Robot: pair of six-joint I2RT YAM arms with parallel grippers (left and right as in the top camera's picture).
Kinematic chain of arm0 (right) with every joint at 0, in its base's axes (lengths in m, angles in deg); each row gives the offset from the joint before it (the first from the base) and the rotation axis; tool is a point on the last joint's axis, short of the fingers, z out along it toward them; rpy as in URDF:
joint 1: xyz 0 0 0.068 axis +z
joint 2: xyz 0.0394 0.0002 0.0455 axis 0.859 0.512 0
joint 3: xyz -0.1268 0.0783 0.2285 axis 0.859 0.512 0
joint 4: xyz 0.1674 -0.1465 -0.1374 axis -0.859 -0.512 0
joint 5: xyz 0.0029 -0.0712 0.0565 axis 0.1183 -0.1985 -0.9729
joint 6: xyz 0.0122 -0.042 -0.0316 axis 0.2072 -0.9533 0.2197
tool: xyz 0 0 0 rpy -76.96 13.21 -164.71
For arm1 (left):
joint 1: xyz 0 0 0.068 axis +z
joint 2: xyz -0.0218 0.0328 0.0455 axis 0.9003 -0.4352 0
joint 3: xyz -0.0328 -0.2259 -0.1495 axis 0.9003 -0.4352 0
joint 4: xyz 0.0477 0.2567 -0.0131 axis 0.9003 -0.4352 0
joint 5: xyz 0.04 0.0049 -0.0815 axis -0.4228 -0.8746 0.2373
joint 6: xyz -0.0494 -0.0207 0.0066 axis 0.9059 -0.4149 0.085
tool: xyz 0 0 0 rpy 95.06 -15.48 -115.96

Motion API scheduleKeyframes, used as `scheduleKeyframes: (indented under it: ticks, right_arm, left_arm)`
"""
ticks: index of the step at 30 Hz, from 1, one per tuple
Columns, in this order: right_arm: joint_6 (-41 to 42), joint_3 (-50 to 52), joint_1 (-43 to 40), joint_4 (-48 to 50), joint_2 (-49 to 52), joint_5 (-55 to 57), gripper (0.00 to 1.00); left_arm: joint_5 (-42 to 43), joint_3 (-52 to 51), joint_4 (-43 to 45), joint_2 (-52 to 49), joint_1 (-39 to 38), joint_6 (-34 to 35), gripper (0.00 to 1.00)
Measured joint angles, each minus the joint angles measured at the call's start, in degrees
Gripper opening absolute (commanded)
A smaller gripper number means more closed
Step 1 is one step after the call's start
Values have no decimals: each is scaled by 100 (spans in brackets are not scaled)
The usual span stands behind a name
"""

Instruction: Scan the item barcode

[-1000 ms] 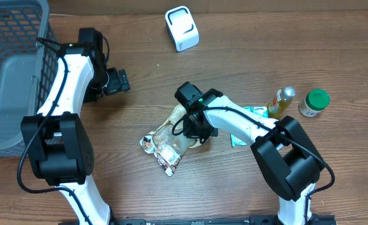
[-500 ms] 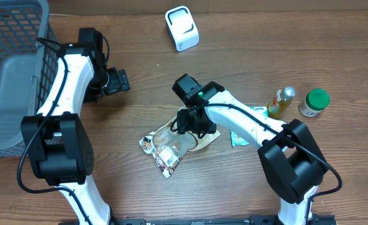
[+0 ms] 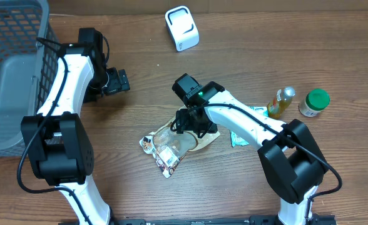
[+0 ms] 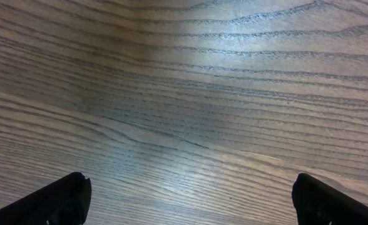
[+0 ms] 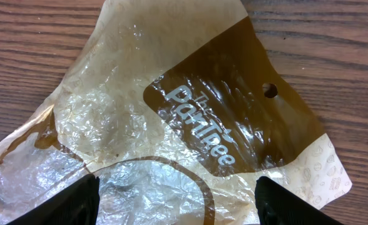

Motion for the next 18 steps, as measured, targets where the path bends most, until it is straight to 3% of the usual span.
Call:
scheduleKeyframes:
  ticks: [18]
  right_arm:
    - [2,0,-2,-35,0,22,77]
  left_arm:
    - [0,0,0,0,0,0,100]
